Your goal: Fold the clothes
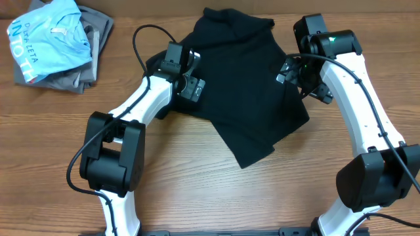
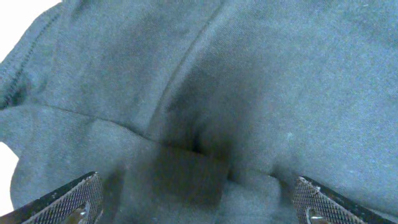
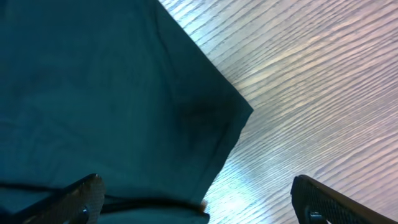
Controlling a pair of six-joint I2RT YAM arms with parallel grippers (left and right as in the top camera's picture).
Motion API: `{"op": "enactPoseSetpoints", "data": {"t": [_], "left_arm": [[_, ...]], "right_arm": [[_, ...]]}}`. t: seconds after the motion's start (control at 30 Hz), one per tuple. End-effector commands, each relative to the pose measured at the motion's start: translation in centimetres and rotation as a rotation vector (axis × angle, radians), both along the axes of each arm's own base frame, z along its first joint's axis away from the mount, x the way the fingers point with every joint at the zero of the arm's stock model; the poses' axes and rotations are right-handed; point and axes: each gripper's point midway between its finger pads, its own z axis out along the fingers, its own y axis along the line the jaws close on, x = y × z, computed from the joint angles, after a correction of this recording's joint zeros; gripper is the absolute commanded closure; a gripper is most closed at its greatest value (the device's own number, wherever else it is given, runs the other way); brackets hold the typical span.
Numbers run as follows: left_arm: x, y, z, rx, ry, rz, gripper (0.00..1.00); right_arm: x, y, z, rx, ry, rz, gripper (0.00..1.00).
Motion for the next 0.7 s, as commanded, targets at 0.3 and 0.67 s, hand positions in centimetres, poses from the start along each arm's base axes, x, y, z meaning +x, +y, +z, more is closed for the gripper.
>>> {"op": "enactPoseSetpoints", "data": {"t": [0.3, 0.67], "left_arm": [[0.1, 1.2, -2.9, 0.069, 0.044, 0.008, 0.00], [1.2, 2.0, -2.2, 0.058, 0.013, 0.033, 0.00]], "right_arm": [[-0.1, 0.1, 0.6, 0.015, -0.018, -0.008, 0.00], [-0.1, 0.1, 0.6, 0.016, -0.018, -0.009, 0.00]]}}
